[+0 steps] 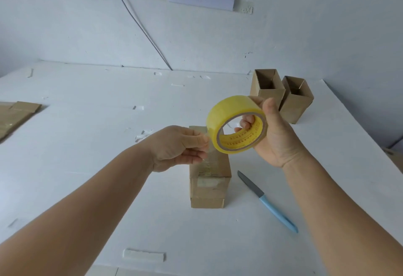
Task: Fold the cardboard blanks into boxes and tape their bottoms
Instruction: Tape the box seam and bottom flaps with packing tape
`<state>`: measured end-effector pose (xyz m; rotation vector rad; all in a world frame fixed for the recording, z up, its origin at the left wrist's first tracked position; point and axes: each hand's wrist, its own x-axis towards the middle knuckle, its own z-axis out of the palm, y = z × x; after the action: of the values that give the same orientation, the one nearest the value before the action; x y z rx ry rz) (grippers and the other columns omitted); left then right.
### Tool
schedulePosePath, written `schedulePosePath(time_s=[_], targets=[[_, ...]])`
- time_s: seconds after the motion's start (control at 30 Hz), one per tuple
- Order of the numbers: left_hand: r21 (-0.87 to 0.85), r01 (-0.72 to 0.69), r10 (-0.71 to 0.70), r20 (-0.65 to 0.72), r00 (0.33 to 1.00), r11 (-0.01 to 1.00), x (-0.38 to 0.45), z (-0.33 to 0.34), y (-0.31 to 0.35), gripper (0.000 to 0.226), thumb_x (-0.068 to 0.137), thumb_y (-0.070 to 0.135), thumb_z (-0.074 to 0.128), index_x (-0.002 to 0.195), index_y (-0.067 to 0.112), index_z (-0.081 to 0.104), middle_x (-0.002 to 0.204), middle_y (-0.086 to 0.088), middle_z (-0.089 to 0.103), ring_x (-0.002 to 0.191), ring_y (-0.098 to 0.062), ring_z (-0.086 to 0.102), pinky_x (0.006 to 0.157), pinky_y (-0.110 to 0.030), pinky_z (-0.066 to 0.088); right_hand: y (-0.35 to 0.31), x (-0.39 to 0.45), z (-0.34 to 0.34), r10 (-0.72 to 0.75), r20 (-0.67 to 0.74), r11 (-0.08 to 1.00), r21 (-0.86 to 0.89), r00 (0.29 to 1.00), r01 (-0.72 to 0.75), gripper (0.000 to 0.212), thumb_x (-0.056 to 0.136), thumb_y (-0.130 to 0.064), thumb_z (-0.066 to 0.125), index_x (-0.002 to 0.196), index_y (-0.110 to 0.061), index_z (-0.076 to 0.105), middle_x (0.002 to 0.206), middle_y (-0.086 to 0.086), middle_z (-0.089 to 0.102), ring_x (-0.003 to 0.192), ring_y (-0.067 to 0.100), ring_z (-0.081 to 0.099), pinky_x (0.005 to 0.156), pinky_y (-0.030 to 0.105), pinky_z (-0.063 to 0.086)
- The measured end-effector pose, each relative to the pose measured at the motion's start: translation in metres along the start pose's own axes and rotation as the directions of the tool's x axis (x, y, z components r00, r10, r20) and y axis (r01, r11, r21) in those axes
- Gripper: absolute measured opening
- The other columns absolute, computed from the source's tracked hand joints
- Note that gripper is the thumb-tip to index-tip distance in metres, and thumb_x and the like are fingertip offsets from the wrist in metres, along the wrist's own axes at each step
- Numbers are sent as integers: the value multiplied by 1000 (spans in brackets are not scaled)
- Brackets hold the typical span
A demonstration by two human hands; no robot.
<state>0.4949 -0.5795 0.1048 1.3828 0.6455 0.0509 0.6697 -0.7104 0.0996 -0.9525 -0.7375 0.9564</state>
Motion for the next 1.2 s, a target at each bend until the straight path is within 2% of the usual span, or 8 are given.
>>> schedulePosePath(time_s=[0.07,0.13,0.27,0.43,0.5,0.57,0.8,1.2], targets=[[-30,23,-25,-49,998,999,-1,0,-1,12,87,14,65,78,7,65,70,-5,65,65,-14,65,67,-24,57,-2,-1,2,-8,-54,999,-47,999,5,52,68,-64,70,96,-22,61,65,-7,46,62,10,43,75,32,46],[32,28,-25,-77,997,999,-3,-1,1,10,87,13,66,80,5,66,68,-5,65,62,-13,64,67,-24,58,-4,-3,7,-8,-107,995,-102,994,-3,29,82,-47,55,94,-20,60,65,-6,47,60,9,43,75,33,43],[272,26,18,-157,987,962,-9,-10,6,7,85,8,69,89,3,69,69,-4,64,63,-10,60,65,-20,57,-13,-11,9,-64,-152,923,-385,986,1,14,80,-33,53,80,-25,64,67,-11,54,59,5,48,71,30,43],[419,80,6,-202,979,905,-11,-24,-3,8,81,8,72,87,2,72,67,2,67,66,-10,62,66,-21,56,-23,-26,-6,-93,-118,620,-784,989,-36,11,86,-25,65,76,-27,68,71,-17,60,72,1,54,70,22,42],[465,102,0,-213,977,879,-9,-26,-9,8,81,9,71,86,3,72,71,-1,67,68,-13,63,69,-24,56,-20,-30,-11,-52,-152,475,-873,987,-109,6,78,-39,67,79,-33,68,85,-6,65,80,11,59,75,31,47],[474,107,-1,-218,976,874,-9,-27,-13,8,81,9,71,86,3,72,72,-3,67,69,-14,63,70,-25,55,-17,-35,-14,-11,-230,362,-908,973,-210,16,69,-51,64,81,-40,66,89,-2,64,86,18,60,76,33,48],[505,115,0,-223,975,855,-8,-33,-22,14,79,11,74,91,7,67,76,-9,70,71,-17,66,72,-28,56,0,-41,-17,41,-255,299,-919,966,-256,5,81,-39,66,82,-34,64,90,-3,61,87,18,56,70,30,45],[460,109,-1,-230,973,881,-4,-38,-34,21,78,11,74,95,7,64,73,-8,70,70,-18,66,73,-29,57,11,-43,-25,56,-238,309,-919,970,-243,5,83,-39,65,81,-35,62,89,-7,60,86,16,55,69,31,46]])
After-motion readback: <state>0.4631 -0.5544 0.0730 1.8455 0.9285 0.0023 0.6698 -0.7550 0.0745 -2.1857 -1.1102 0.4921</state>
